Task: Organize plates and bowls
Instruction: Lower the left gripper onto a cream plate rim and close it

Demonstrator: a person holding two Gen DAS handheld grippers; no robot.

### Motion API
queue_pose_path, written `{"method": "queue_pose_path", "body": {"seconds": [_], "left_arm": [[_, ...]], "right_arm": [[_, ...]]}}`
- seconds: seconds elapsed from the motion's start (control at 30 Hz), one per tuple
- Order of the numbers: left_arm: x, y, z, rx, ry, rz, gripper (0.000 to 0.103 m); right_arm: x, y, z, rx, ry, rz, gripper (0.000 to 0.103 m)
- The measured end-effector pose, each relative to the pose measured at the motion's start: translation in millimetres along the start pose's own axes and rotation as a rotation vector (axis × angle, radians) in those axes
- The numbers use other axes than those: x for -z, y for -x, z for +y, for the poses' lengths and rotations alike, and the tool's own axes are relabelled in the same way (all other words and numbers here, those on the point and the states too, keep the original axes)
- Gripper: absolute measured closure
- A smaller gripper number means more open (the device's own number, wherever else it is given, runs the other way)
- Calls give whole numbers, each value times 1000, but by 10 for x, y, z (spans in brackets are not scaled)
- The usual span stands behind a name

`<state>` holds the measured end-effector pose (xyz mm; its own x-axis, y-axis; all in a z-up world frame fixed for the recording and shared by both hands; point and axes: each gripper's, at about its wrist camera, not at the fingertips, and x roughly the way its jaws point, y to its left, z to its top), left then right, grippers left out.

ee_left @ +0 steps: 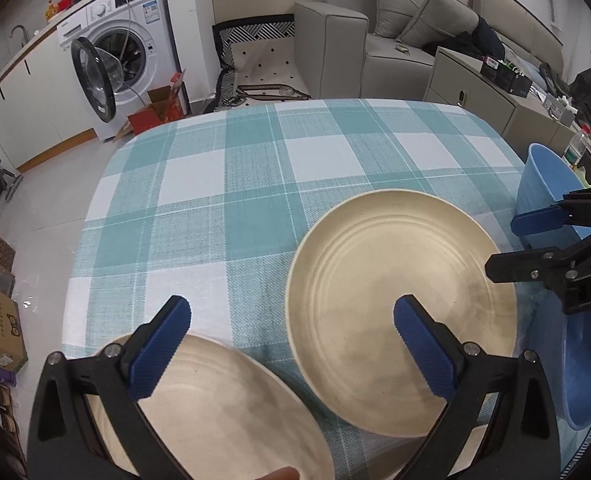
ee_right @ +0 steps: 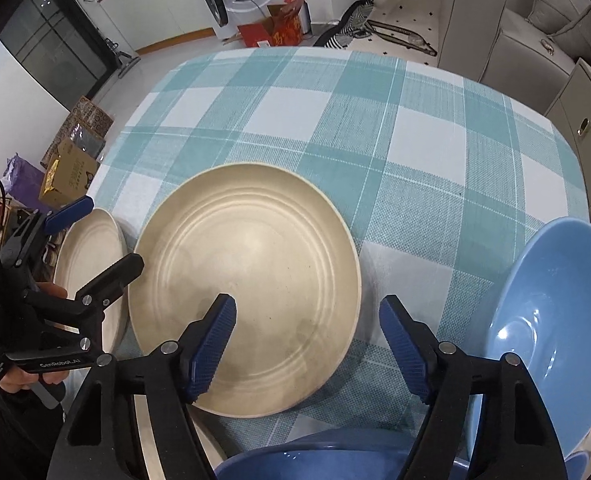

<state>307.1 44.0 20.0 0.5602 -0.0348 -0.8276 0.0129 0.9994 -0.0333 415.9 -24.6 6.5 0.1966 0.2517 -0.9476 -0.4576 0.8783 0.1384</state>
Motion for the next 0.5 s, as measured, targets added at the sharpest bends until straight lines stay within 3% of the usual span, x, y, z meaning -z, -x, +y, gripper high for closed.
{"method": "queue_pose_path", "body": {"seconds": [0.5], "left_arm": [[56, -155, -74, 109, -20, 75, 36]], "right_arm": [[-71, -53, 35, 26, 27, 9, 27]]}}
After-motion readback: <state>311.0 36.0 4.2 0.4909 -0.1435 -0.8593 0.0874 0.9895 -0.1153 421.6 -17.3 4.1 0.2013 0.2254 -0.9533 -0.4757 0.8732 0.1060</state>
